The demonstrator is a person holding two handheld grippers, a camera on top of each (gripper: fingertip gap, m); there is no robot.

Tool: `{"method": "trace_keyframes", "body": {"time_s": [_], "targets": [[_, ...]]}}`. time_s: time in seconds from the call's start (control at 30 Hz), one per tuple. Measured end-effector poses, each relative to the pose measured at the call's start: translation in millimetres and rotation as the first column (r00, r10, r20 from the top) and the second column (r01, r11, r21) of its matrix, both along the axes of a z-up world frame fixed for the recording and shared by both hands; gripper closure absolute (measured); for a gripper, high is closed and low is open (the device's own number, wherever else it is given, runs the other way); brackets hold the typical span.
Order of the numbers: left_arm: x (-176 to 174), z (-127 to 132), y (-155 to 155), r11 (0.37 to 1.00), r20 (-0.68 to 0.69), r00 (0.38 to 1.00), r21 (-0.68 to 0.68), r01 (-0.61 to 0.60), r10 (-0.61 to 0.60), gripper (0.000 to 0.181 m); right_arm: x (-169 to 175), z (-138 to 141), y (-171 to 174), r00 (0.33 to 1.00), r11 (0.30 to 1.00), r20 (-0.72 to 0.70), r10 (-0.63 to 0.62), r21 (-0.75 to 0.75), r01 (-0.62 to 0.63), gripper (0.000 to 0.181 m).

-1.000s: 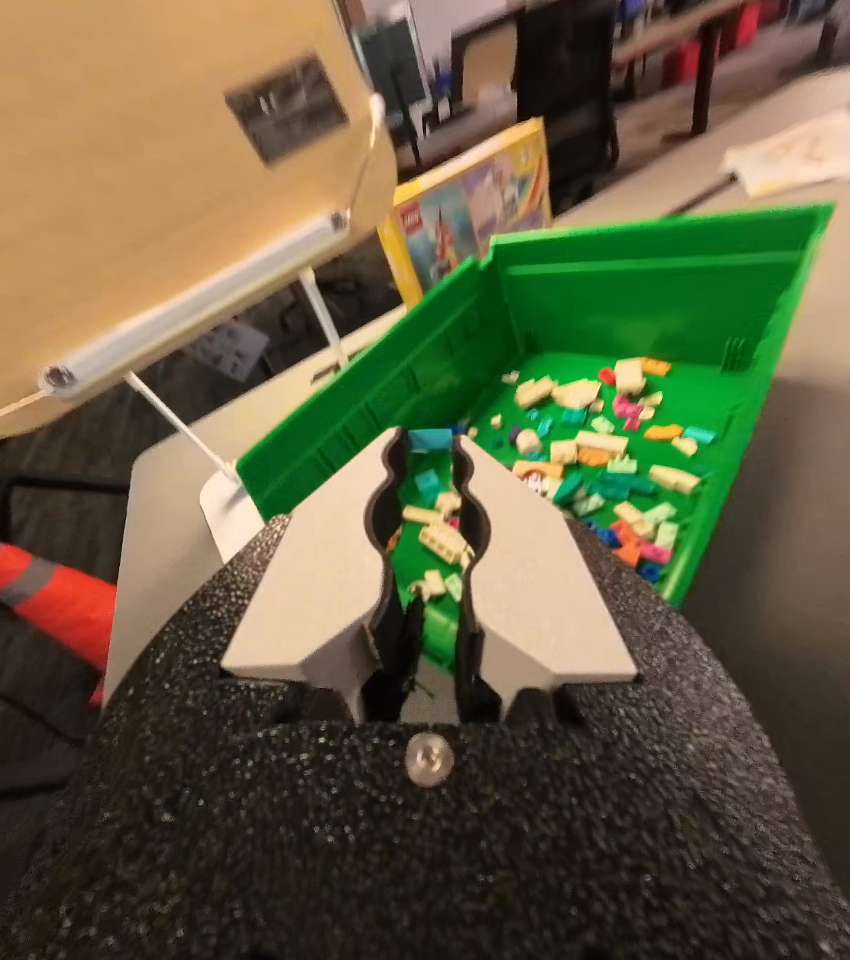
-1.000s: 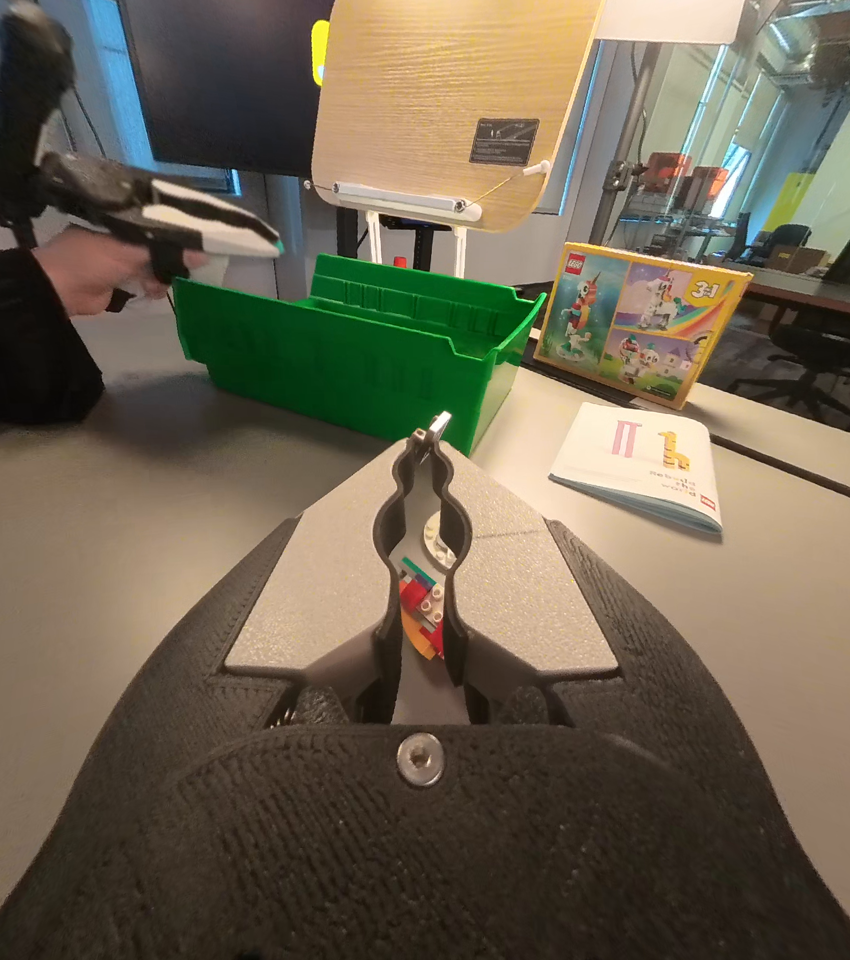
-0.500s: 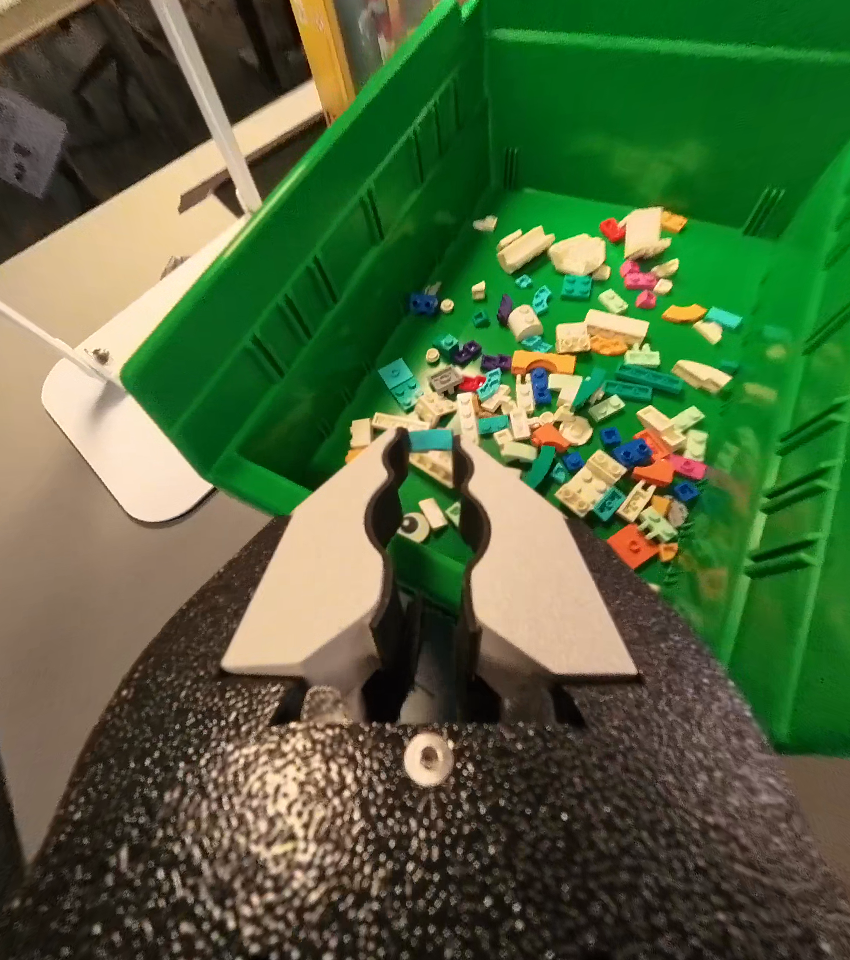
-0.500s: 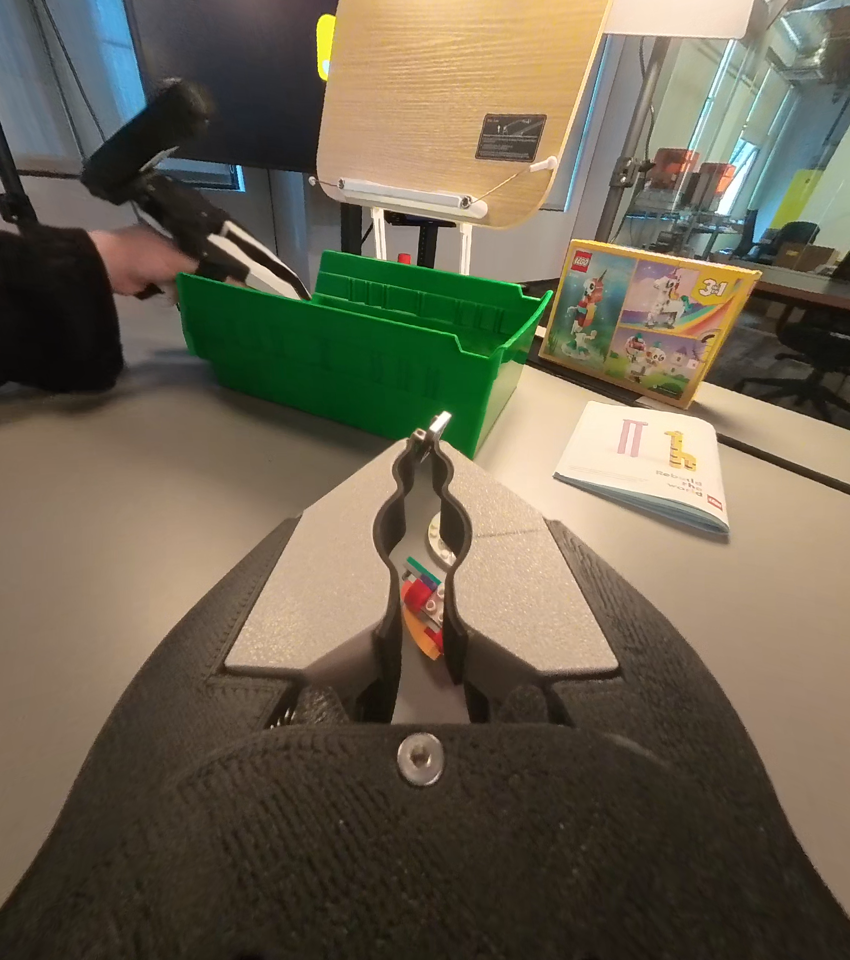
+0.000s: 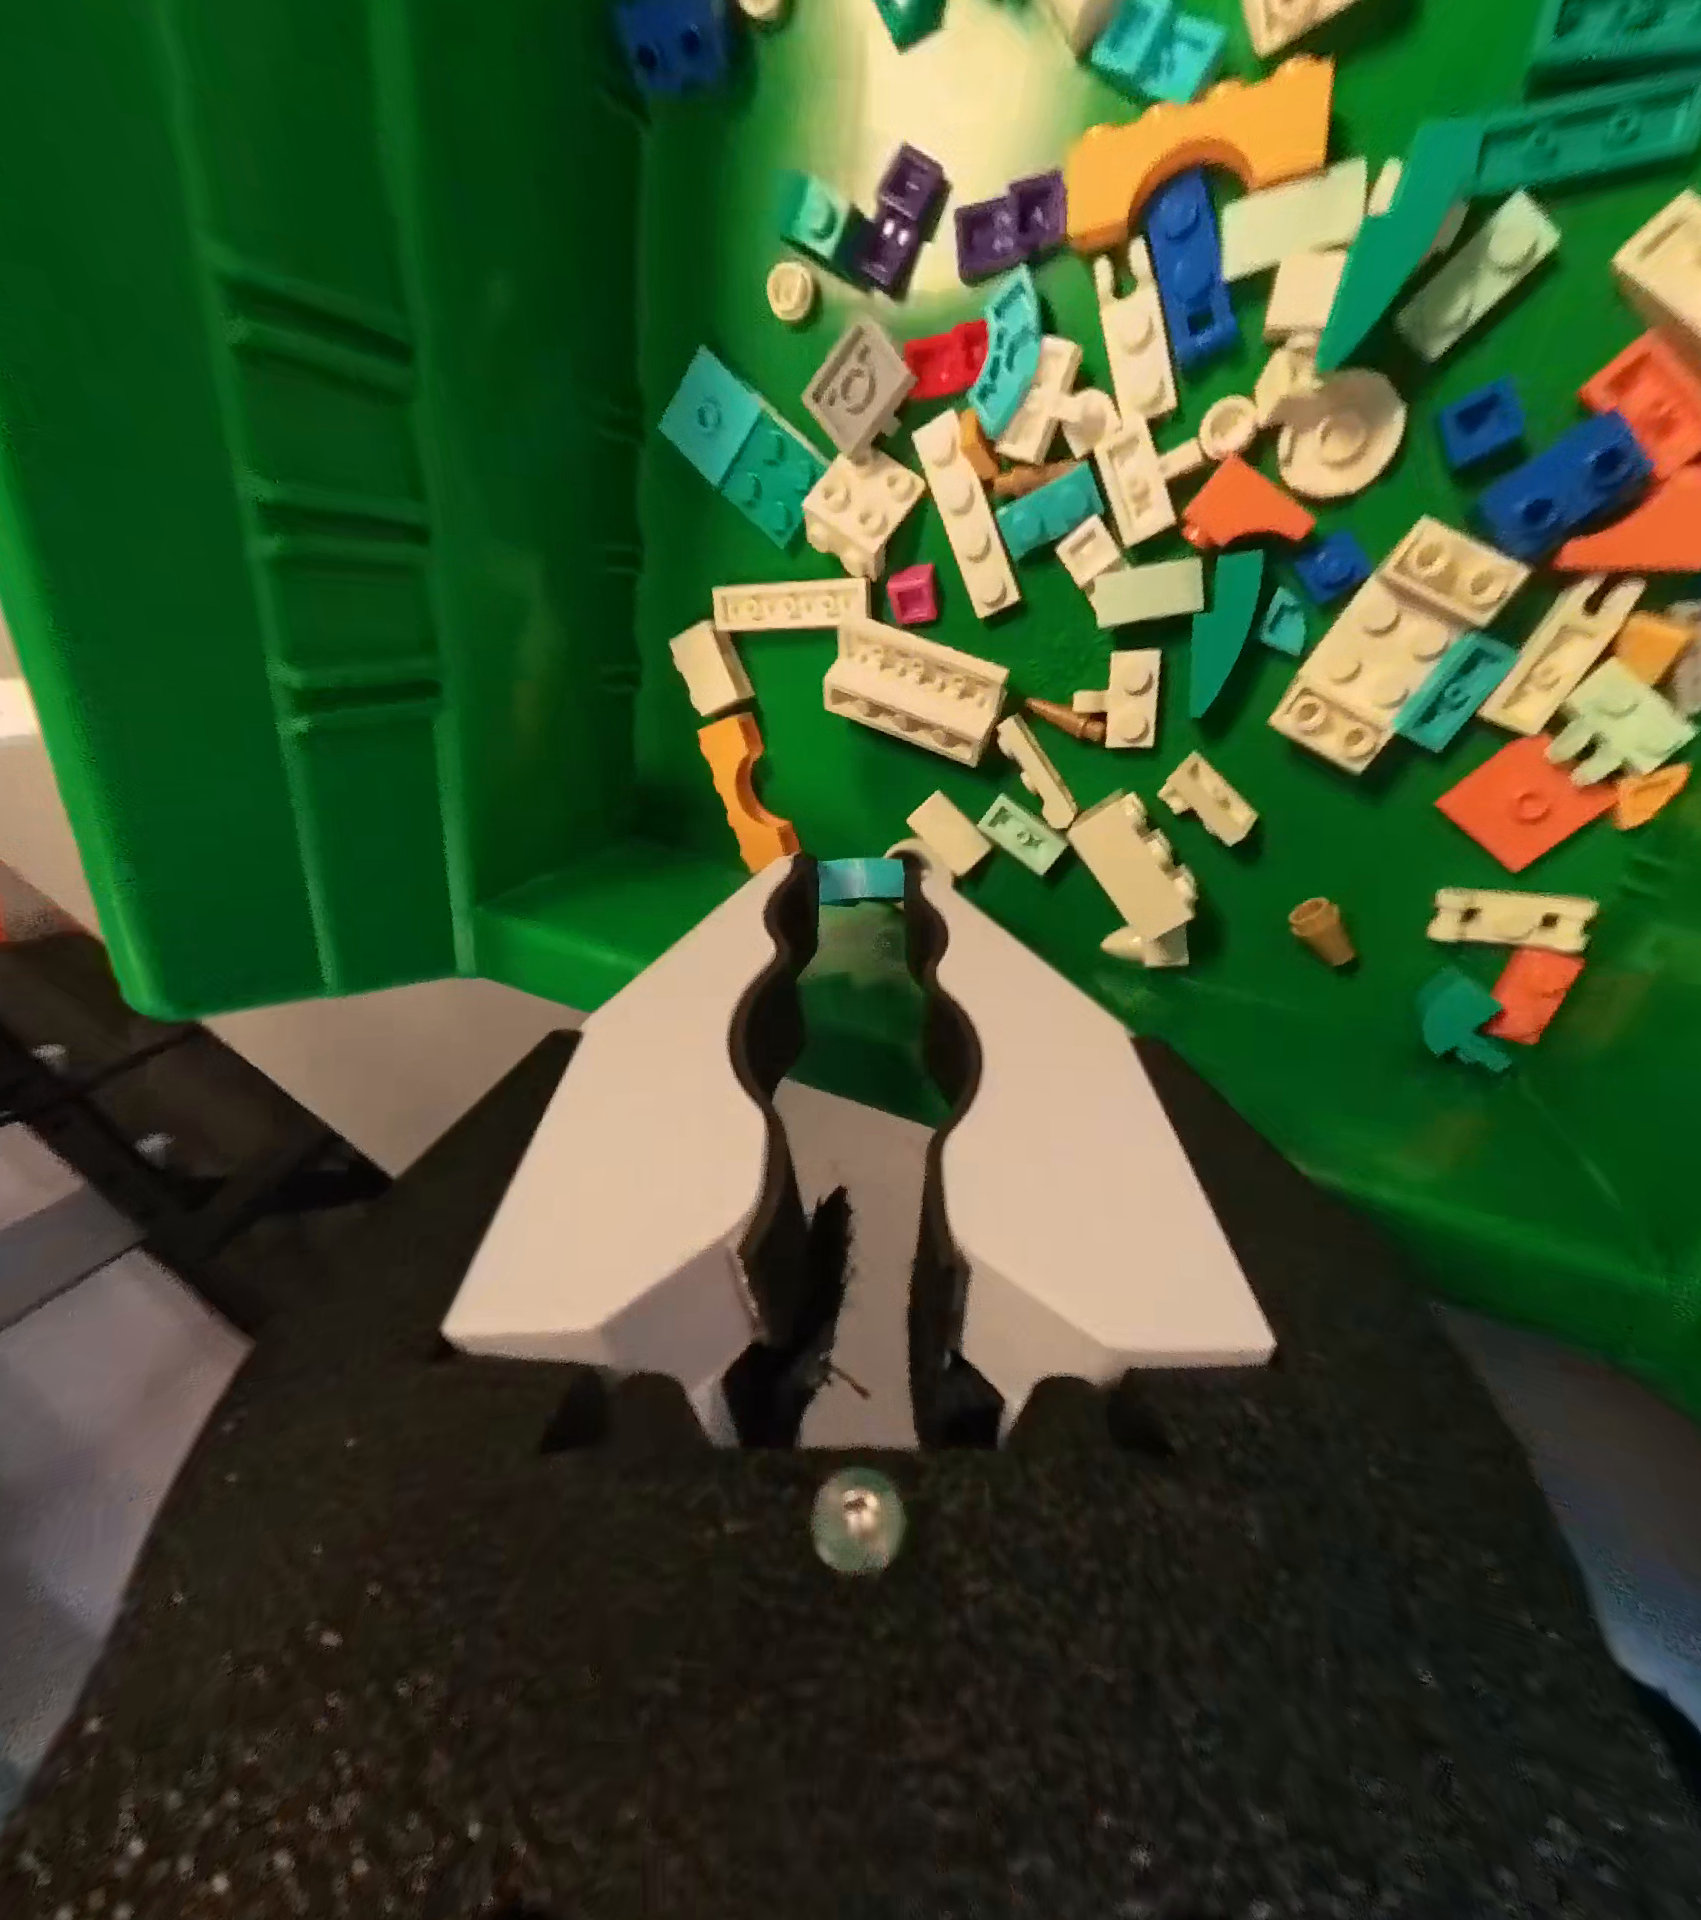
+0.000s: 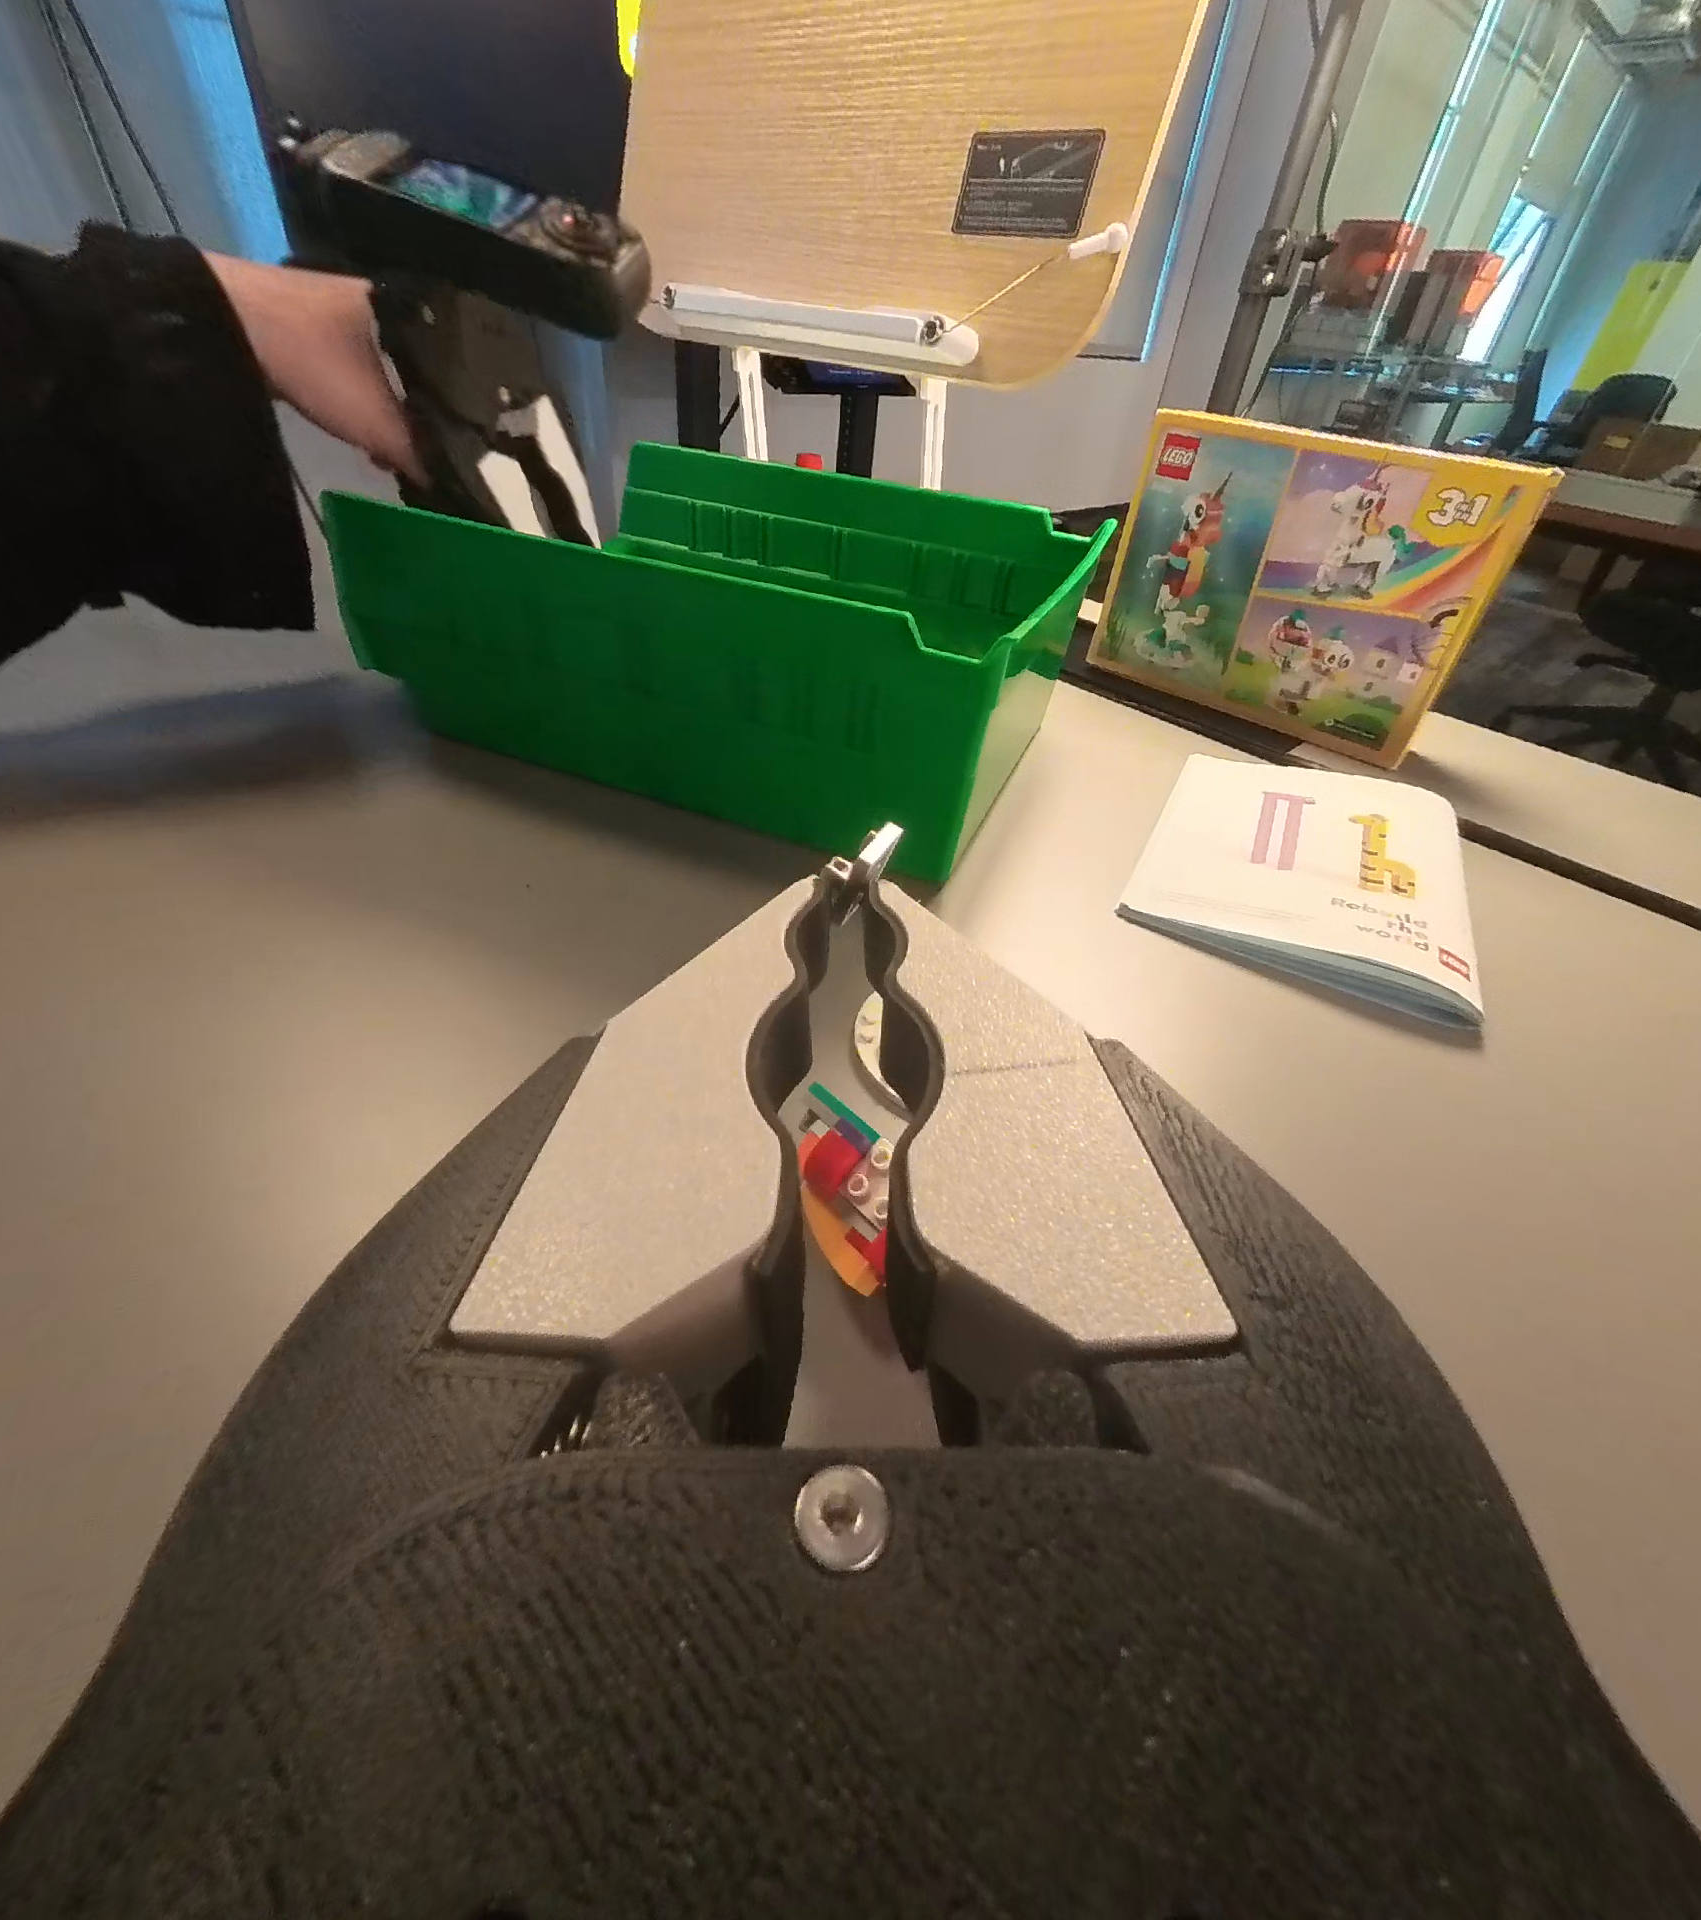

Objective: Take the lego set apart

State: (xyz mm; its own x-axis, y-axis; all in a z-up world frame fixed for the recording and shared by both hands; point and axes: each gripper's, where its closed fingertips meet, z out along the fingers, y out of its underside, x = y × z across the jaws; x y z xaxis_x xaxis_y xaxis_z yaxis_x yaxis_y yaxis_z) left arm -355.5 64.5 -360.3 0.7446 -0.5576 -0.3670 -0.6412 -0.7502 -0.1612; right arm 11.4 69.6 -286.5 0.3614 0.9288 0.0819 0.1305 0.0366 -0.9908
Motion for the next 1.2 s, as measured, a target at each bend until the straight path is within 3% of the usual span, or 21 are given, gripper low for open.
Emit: {"method": "trace_keyframes", "body": {"time_s": [0.2, 0.63, 0.73, 0.83, 0.93, 1.03, 1.07, 1.13, 1.2], "targets": [[-0.8, -1.5, 4.0, 0.996, -0.139, 0.988, -0.069, 0.063, -0.072, 0.165, 1.2, 1.6, 0.2, 1.0, 1.0, -0.007, 0.002, -0.001, -0.002, 0.178], [4.9, 1.5, 9.8, 0.998, -0.107, 0.993, -0.043, 0.047, -0.051, 0.153, 3.5, 7.0, 0.1, 1.0, 1.0, -0.026, -0.002, 0.014, 0.002, 0.178], [-9.4, 43.3, 24.9, 0.981, -0.203, 0.979, 0.193, 0.026, 0.014, 0.164, 6.7, 9.4, 3.3, 0.999, 1.0, -0.033, -0.019, 0.023, 0.02, 0.177], [-8.9, 129.7, 32.8, 0.819, -0.24, 0.957, 0.574, 0.003, 0.164, 0.176, 12.4, 11.4, 9.2, 0.998, 0.999, -0.048, -0.043, 0.013, 0.043, 0.178], [46.4, 186.5, 18.7, 0.651, -0.125, 0.99, 0.758, 0.047, 0.073, 0.176, 17.0, 13.0, 15.0, 0.996, 0.998, -0.067, -0.062, -0.008, 0.062, 0.178], [142.0, 196.9, 0.6, 0.565, 0.004, 0.964, 0.811, 0.153, -0.267, 0.174, 18.6, 13.8, 16.9, 0.995, 0.998, -0.078, -0.066, -0.017, 0.065, 0.178], [180.5, 192.3, -8.2, 0.543, 0.071, 0.91, 0.82, 0.18, -0.408, 0.174, 18.1, 14.3, 15.9, 0.995, 0.998, -0.082, -0.06, -0.014, 0.059, 0.177], [251.6, 178.0, -30.3, 0.525, 0.223, 0.738, 0.826, 0.204, -0.637, 0.173, 15.6, 17.2, 10.8, 0.995, 1.0, -0.096, -0.03, 0.005, 0.031, 0.177], [301.9, 160.3, -49.6, 0.541, 0.346, 0.564, 0.811, 0.223, -0.75, 0.166, 10.4, 21.6, -2.1, 0.993, 0.998, -0.112, 0.046, 0.046, -0.041, 0.177]]}}
